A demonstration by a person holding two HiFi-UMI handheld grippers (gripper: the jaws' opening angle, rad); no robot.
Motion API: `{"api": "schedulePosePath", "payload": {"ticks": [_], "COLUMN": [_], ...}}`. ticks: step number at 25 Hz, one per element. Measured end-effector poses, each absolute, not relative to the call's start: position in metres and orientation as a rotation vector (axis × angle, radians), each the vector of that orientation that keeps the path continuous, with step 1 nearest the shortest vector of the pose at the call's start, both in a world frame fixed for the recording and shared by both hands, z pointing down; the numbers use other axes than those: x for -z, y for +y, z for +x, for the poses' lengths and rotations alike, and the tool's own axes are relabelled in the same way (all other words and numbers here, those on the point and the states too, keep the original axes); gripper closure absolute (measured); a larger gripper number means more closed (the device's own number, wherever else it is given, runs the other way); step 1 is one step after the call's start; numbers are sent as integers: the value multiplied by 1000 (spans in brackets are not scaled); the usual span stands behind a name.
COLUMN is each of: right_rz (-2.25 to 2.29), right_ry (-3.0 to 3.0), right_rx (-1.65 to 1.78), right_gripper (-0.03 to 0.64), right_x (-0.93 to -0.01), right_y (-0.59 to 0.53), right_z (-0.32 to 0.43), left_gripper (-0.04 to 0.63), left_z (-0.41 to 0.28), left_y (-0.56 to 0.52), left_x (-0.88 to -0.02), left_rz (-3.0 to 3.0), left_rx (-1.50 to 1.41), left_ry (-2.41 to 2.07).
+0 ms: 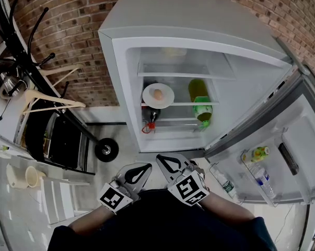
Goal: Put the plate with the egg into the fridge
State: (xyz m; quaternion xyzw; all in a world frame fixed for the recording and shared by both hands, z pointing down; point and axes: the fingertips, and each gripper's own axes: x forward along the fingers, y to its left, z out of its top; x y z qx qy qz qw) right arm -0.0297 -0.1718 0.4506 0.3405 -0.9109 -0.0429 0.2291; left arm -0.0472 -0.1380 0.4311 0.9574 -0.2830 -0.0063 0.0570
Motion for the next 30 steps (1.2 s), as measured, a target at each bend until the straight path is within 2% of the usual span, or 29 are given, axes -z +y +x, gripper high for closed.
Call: {"api": "schedulePosePath", "payload": {"ticks": [3,14,30], "right_rz": [944,921,897], "right_ry": [-2571,-2676,-2684], "right_rx": [-18,-167,-193], "right_gripper": [604,606,606], "right_x": [-457,-462,-470], "right_y": [-167,-155,-151], "right_z": [-30,-37,-39], "left_gripper": [597,597,597], "left_z": [-45,-42,-40], "left_y": [-137,-133,-132], "left_x": [-432,-432,-433], "left_rz": [2906,2911,2917], "left_rx": [22,8,5], "left_ry": [-850,-830,-826]}}
